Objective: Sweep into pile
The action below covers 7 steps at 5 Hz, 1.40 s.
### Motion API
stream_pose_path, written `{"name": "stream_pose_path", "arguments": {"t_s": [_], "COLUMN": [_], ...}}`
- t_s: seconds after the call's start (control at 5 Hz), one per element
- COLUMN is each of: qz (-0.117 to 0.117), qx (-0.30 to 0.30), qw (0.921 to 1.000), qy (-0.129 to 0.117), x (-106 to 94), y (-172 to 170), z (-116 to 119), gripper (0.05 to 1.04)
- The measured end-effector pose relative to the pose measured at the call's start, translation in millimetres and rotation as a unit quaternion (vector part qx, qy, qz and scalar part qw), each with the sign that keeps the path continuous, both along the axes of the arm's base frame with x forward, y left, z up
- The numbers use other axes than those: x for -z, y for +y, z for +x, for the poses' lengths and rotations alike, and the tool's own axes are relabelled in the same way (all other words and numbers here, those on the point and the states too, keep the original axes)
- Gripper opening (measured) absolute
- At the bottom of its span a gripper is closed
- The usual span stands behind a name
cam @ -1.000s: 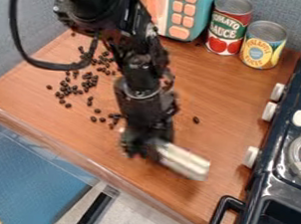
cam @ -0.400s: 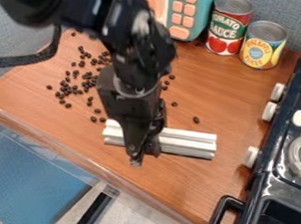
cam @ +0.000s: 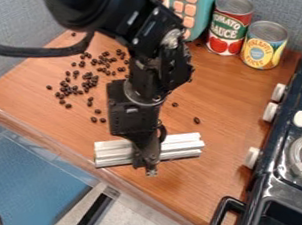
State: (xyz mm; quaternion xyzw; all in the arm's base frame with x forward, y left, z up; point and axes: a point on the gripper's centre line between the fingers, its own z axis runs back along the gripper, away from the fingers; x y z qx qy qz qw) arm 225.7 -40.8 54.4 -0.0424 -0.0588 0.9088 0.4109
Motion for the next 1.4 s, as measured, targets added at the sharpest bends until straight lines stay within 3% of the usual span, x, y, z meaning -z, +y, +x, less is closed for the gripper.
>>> {"name": "stream_pose_path", "arguments": {"t_s": [0.2,0.4,0.8,1.2,1.4], "qz": [-0.025,-0.036,-0.041,-0.029,-0.025], "qx": [0.02,0.029,0.029,0.022,-0.011], "qw": [0.9995,0.9989,0.9987,0.9993,0.9992], "qy": [-0.006,-0.005,0.001,0.003,-0.031], "x": [3.3,16.3,45.9,48.8,49.2], "y": [0.8,8.0,16.8,23.3,45.4], "z": [8.8,18.8,37.8,41.4,60.7], "gripper": [0.405,0.405,0.405,0.404,0.403]}}
